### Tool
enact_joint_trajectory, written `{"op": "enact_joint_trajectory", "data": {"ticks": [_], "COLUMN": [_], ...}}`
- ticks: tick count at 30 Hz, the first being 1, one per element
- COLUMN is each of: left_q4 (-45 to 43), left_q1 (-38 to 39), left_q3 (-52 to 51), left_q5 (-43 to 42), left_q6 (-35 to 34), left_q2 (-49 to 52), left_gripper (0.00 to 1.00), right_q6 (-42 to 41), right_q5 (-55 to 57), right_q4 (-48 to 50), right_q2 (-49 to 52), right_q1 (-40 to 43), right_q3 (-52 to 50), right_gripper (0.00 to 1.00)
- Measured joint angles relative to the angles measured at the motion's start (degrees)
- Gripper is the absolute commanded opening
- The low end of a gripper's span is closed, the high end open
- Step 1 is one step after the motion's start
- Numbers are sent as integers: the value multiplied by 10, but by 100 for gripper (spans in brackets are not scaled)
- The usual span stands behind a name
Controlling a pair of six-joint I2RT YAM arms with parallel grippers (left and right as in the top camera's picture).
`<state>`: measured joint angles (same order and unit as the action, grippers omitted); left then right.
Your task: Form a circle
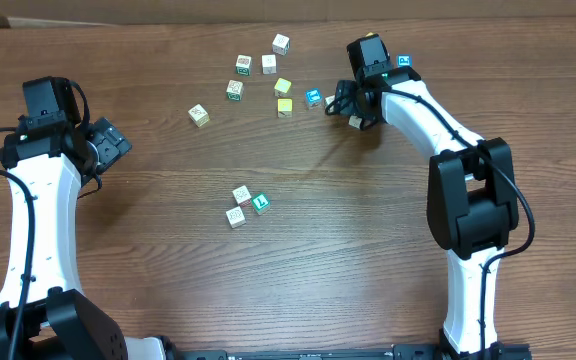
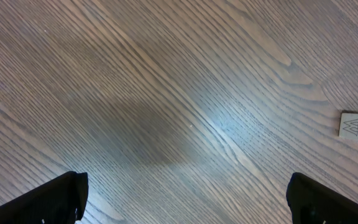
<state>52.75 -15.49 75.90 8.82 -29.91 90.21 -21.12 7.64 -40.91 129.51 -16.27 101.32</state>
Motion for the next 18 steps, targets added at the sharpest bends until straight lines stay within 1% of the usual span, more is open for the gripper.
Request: {"op": "enact_joint_trajectory", "data": {"ticks": [2, 4, 8, 17, 18], "left_q4": [0, 0, 0, 0, 0], "left_q1": [0, 0, 0, 0, 0], "left_q3": [0, 0, 0, 0, 0], "left_q5": [0, 0, 0, 0, 0], "left_q6": [0, 0, 0, 0, 0], "left_q2": [0, 0, 0, 0, 0], "left_gripper": [100, 100, 99, 100, 100], "right_q6": [-7, -10, -16, -16, -16], "right_q5": [0, 0, -3, -1, -1], "right_q4": [-12, -23, -30, -62, -65], "right_q2": [0, -1, -2, -1, -1], "right_q1": [0, 0, 0, 0, 0], "right_q3": [1, 2, 2, 1, 1], "right_gripper": [76, 71, 67, 68, 66]}}
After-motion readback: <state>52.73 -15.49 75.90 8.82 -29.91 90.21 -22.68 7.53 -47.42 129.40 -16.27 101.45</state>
